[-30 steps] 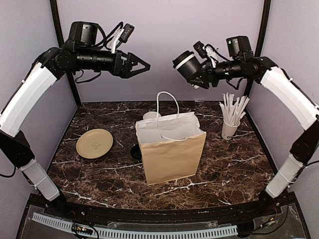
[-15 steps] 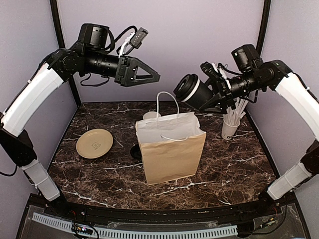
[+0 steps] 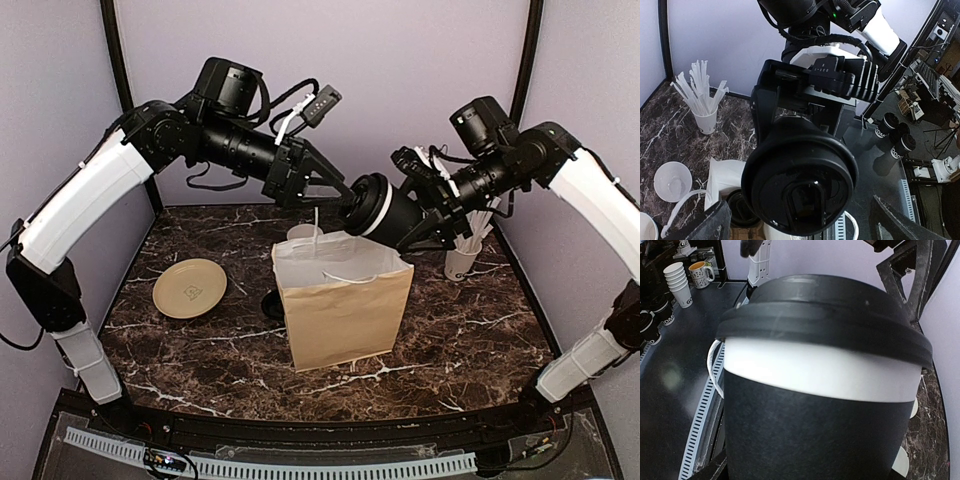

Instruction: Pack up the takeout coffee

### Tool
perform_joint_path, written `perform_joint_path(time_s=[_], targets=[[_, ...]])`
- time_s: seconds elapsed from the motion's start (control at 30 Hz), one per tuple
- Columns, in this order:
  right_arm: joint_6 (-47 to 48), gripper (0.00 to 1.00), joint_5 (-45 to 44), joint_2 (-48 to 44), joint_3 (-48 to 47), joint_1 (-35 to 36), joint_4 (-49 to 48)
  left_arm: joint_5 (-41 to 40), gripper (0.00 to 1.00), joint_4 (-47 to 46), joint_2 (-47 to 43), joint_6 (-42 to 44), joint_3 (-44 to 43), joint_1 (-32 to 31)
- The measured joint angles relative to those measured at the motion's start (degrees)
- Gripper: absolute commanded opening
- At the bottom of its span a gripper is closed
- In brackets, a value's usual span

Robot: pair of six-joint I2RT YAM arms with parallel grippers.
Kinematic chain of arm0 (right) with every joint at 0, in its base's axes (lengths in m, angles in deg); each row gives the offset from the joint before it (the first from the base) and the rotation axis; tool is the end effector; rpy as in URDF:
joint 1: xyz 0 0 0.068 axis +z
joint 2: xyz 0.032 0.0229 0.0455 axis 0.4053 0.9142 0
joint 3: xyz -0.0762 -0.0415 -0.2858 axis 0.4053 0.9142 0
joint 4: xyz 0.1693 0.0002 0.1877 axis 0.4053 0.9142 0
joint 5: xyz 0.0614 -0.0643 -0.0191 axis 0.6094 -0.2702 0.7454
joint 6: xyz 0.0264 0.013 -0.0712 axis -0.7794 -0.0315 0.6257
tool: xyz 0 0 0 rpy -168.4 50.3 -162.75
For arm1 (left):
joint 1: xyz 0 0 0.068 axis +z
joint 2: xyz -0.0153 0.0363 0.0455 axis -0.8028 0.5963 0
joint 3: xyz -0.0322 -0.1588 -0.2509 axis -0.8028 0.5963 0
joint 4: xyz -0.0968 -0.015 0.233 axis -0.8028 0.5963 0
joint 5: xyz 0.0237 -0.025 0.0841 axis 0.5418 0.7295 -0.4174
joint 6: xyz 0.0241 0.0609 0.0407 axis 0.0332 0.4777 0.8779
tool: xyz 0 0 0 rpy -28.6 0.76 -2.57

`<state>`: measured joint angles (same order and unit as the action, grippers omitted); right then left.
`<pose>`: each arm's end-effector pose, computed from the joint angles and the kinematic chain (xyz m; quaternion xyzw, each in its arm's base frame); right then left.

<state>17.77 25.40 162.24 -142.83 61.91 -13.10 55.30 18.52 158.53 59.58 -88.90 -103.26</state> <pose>0.1851 0.2040 0.4382 -0.6712 0.5569 0.3427 0.3492 0.2080 -0.3127 0.4991 0.5054 0.6264 -0.4778 0.3520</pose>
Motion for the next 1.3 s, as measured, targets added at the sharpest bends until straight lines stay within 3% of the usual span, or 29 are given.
perform_joint_path(time_s=[0.6,1.17,1.3], targets=[[-2.7,0.65,-1.3,1.9,-1.4,1.7,-0.2,-6.0,0.96,2.6,1.0,4.1,-0.3,-2.7],[-2.7,0.65,-1.6,2.6,-2.1,1.7,-0.6,-8.0,0.84,2.9,1.0,5.9,-0.3,-3.1],[-2.2,0.65,-1.5,2.6,-2.1,1.7,-0.5,-8.0,0.77,2.9,1.1,5.9,-0.3,-3.1]])
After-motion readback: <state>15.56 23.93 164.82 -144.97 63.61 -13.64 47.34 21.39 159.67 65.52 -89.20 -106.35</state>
